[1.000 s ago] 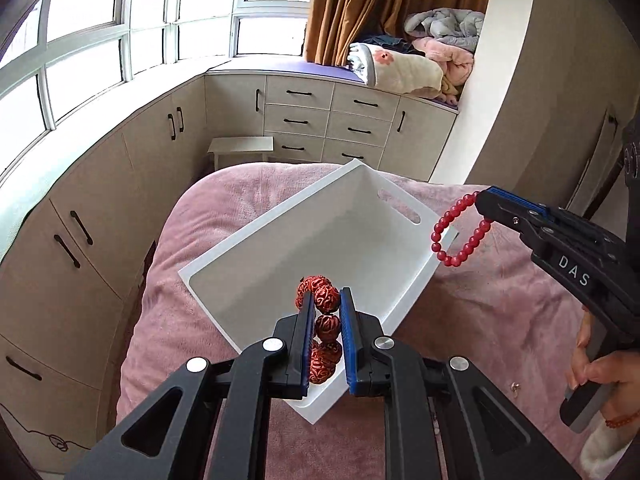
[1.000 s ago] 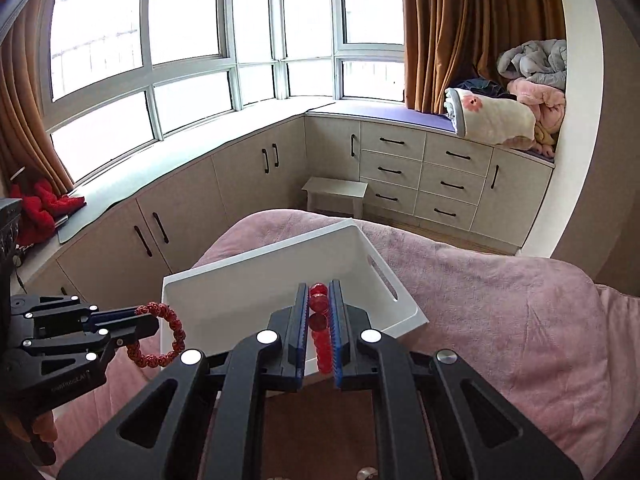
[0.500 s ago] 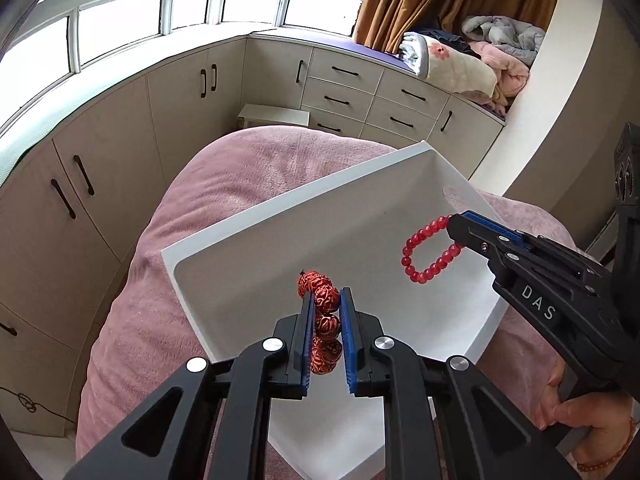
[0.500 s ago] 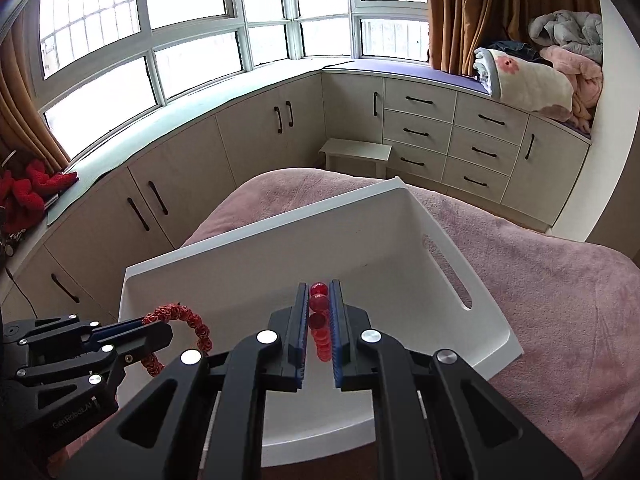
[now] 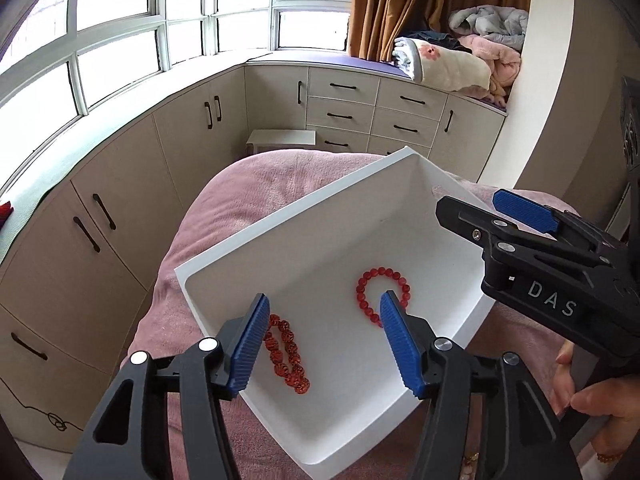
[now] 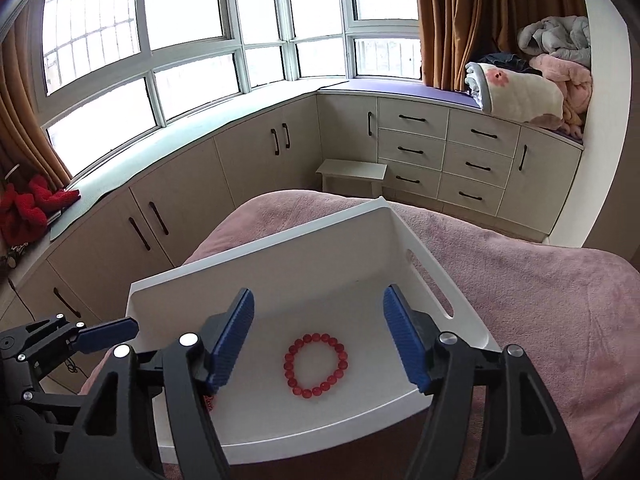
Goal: Organize jewelry
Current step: 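Carry both red bracelets over the white box and open both tools, then move the left tool to the white jade bracelet while the right tool moves to the gold ring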
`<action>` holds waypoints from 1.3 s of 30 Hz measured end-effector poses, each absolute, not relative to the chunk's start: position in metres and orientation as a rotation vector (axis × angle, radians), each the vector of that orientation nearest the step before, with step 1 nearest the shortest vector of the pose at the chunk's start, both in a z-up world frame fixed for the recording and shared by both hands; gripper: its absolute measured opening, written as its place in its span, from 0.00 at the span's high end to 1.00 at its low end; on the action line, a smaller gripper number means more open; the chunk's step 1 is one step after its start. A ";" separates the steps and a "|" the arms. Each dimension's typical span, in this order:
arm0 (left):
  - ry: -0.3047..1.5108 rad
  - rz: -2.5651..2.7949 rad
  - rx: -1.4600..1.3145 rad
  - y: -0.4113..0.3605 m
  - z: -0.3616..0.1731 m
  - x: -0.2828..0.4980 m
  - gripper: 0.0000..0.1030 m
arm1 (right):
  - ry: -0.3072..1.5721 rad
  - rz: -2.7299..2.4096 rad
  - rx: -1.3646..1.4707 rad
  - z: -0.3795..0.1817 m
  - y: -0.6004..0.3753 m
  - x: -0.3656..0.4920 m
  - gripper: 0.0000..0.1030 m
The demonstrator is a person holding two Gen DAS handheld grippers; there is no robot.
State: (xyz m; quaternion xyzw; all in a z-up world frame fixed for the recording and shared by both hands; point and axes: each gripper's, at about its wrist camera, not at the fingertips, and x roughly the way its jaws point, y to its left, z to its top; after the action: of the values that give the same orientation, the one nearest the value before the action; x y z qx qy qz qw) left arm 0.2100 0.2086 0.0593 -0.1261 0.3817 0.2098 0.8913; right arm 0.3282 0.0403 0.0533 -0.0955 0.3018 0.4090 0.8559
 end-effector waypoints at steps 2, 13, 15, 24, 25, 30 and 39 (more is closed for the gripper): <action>0.747 0.463 -0.217 0.189 0.078 0.200 0.22 | 0.590 0.847 -0.171 0.074 0.017 0.320 0.18; 0.609 0.499 -0.120 0.071 0.110 0.147 0.10 | 0.475 0.752 -0.134 0.129 -0.117 0.253 0.14; 0.580 0.481 -0.121 0.059 0.105 0.135 0.10 | 0.467 0.745 -0.128 0.131 -0.139 0.240 0.13; 0.606 0.408 0.029 0.028 0.070 0.105 0.10 | 0.415 0.695 -0.157 0.120 -0.205 0.192 0.10; 0.604 0.396 0.029 0.029 0.067 0.102 0.10 | 0.419 0.692 -0.161 0.115 -0.210 0.188 0.10; 0.628 0.381 -0.043 0.044 0.055 0.095 0.10 | 0.420 0.645 -0.224 0.081 -0.223 0.173 0.11; 0.798 0.338 -0.020 0.047 0.011 0.112 0.10 | 0.559 0.553 -0.272 -0.011 -0.241 0.178 0.21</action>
State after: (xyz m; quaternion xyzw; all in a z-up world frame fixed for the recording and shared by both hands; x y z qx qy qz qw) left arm 0.1122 0.0474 0.0111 -0.0095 0.3868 0.1636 0.9075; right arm 0.1780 -0.2411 -0.0112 -0.1323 0.2714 0.2684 0.9148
